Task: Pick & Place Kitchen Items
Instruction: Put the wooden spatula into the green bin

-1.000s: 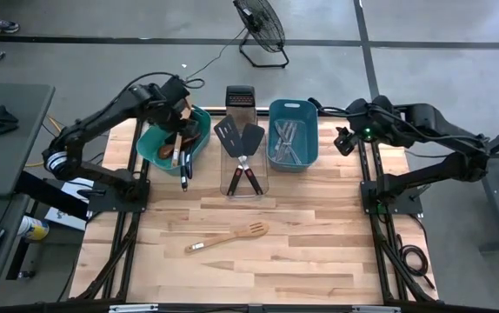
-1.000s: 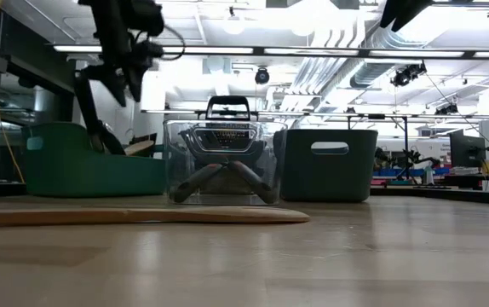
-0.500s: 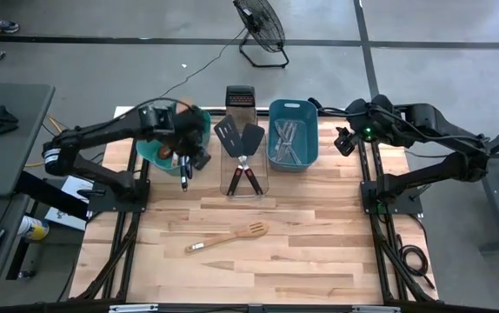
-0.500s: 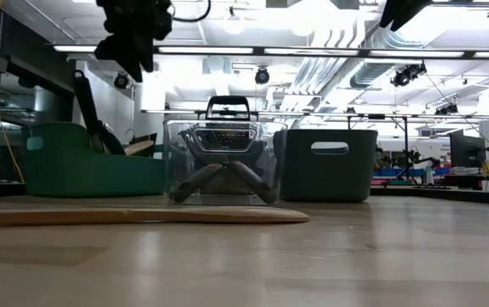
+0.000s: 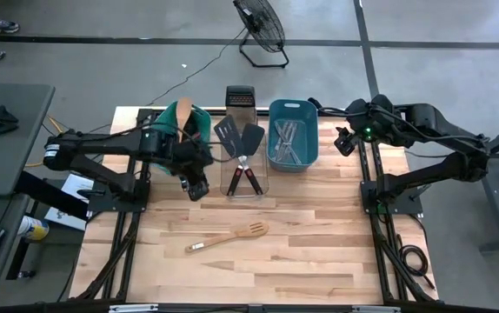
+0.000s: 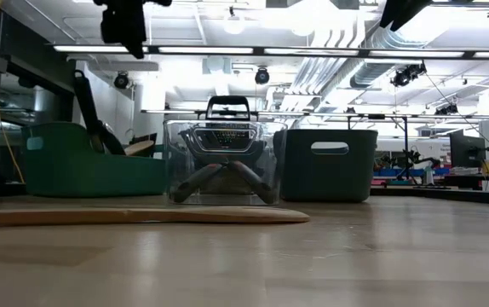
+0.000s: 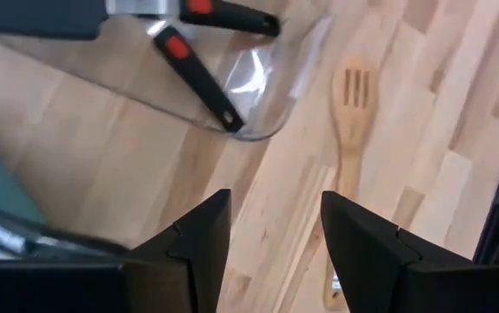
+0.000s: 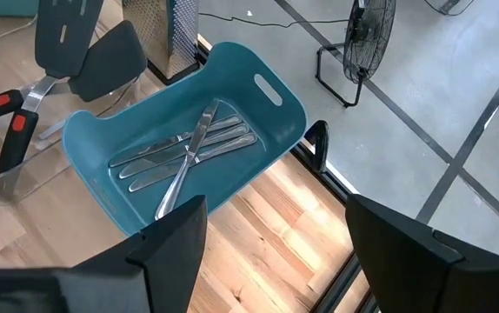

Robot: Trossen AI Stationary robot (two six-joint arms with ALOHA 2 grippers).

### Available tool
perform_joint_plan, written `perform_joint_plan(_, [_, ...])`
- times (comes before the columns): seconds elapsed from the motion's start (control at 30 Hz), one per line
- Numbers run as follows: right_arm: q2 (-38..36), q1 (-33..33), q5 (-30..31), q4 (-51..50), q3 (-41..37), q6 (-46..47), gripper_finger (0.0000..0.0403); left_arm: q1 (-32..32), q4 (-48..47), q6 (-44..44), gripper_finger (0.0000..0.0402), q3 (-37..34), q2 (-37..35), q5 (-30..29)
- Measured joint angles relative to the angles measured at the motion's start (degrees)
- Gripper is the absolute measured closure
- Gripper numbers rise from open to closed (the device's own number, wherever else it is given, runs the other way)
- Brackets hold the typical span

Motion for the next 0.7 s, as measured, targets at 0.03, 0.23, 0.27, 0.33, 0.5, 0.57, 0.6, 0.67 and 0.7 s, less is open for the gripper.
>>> perform_joint_plan(0.03, [0.0, 0.0, 0.0, 0.0, 0.0, 0.0, 0.0135, -0.7, 0.5, 0.0, 0.0222, 0.1, 0.4, -0.2])
perform_joint_plan(0.23, [0.0, 0.0, 0.0, 0.0, 0.0, 0.0, 0.0135, -6.1, 0.6, 0.1, 0.0169, 0.0, 3.7, -0.7])
perform_joint_plan(0.27, [0.0, 0.0, 0.0, 0.0, 0.0, 0.0, 0.0135, -6.8, 0.6, 0.1, 0.016, 0.0, 4.8, -0.7])
perform_joint_plan(0.33, [0.0, 0.0, 0.0, 0.0, 0.0, 0.0, 0.0135, -8.3, 1.6, -0.4, 0.0145, 0.0, 6.6, -0.7])
perform_joint_plan(0.5, [0.0, 0.0, 0.0, 0.0, 0.0, 0.0, 0.0135, -12.5, 4.4, -2.3, 0.0138, 0.0, 11.9, -0.5])
perform_joint_plan(0.57, [0.0, 0.0, 0.0, 0.0, 0.0, 0.0, 0.0135, -14.1, 5.3, -4.0, 0.0138, 0.0, 14.0, -0.3])
perform_joint_plan(0.6, [0.0, 0.0, 0.0, 0.0, 0.0, 0.0, 0.0135, -15.0, 6.0, -4.5, 0.0138, 0.0, 14.9, -0.3])
perform_joint_plan(0.67, [0.0, 0.0, 0.0, 0.0, 0.0, 0.0, 0.0135, -16.4, 6.5, -5.7, 0.0138, 0.0, 16.9, -0.3])
perform_joint_plan(0.7, [0.0, 0.0, 0.0, 0.0, 0.0, 0.0, 0.0135, -17.0, 7.4, -6.4, 0.0138, 0.0, 17.8, -0.6])
